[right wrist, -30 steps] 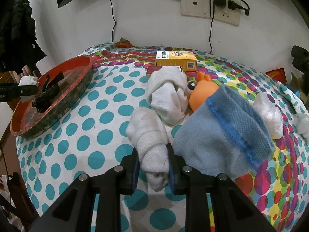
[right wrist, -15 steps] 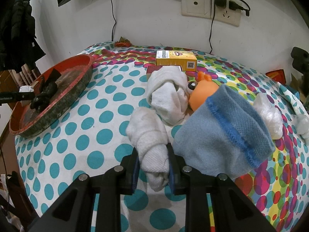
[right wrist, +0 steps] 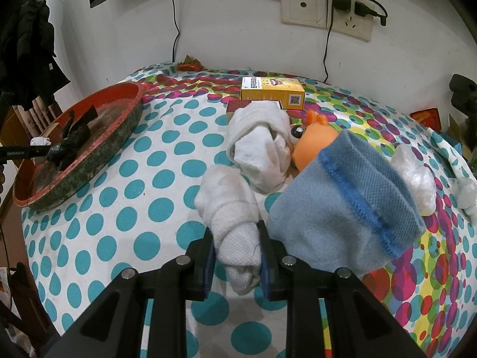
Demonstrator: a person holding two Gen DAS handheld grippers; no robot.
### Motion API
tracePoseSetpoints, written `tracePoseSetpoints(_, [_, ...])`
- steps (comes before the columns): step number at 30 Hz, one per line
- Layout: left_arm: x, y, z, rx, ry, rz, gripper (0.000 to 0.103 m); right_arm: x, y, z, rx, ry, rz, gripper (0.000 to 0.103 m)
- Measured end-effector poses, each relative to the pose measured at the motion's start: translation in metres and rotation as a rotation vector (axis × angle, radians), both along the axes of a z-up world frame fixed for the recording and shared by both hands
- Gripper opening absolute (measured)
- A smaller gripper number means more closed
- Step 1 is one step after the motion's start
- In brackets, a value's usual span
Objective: Organize objects
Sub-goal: 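Carry the white sock with the left gripper onto the red tray and release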
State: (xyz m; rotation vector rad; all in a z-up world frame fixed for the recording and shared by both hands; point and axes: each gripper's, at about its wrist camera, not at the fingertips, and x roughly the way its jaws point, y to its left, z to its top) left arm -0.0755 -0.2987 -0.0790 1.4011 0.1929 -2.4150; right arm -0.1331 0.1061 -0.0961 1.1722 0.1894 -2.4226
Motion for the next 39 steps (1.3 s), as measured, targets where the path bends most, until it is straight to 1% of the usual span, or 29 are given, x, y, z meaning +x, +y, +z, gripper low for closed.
tracePoseSetpoints(12, [-0.001, -0.016, -0.011, -0.019, -0.013, 0.024, 0.056, 0.000, 0.000, 0.000, 0.010, 0.003, 0.001, 0.024])
tracePoseSetpoints(20, [0.002, -0.022, -0.012, 0.001, -0.007, 0.018, 0.060, 0.001, -0.002, 0.000, 0.027, 0.009, 0.001, 0.024])
tracePoseSetpoints(23, [0.005, -0.021, -0.011, 0.002, 0.002, 0.009, 0.064, 0.001, -0.003, 0.000, 0.033, 0.010, 0.001, 0.024])
tracePoseSetpoints(25, [0.008, -0.021, -0.009, 0.009, 0.012, 0.010, 0.071, 0.001, -0.004, 0.000, 0.035, 0.011, 0.001, 0.024])
tracePoseSetpoints(27, [0.011, -0.022, -0.006, 0.022, 0.027, 0.012, 0.075, 0.001, -0.004, 0.000, 0.036, 0.011, 0.001, 0.024])
tracePoseSetpoints(28, [0.013, -0.022, -0.004, 0.031, 0.039, 0.007, 0.080, 0.001, -0.004, 0.000, 0.037, 0.012, 0.001, 0.024])
tracePoseSetpoints(29, [0.015, -0.022, -0.003, 0.034, 0.044, 0.005, 0.082, 0.001, -0.004, 0.000, 0.040, 0.013, 0.001, 0.024])
tracePoseSetpoints(35, [0.027, -0.021, 0.006, 0.024, 0.077, 0.042, 0.083, 0.003, -0.008, -0.001, 0.069, 0.024, 0.001, 0.025])
tracePoseSetpoints(38, [0.041, -0.017, 0.013, 0.021, 0.106, 0.040, 0.084, 0.003, -0.009, -0.001, 0.075, 0.026, 0.002, 0.025])
tracePoseSetpoints(39, [0.046, -0.015, 0.016, 0.016, 0.115, 0.044, 0.085, 0.003, -0.009, -0.001, 0.075, 0.026, 0.002, 0.025])
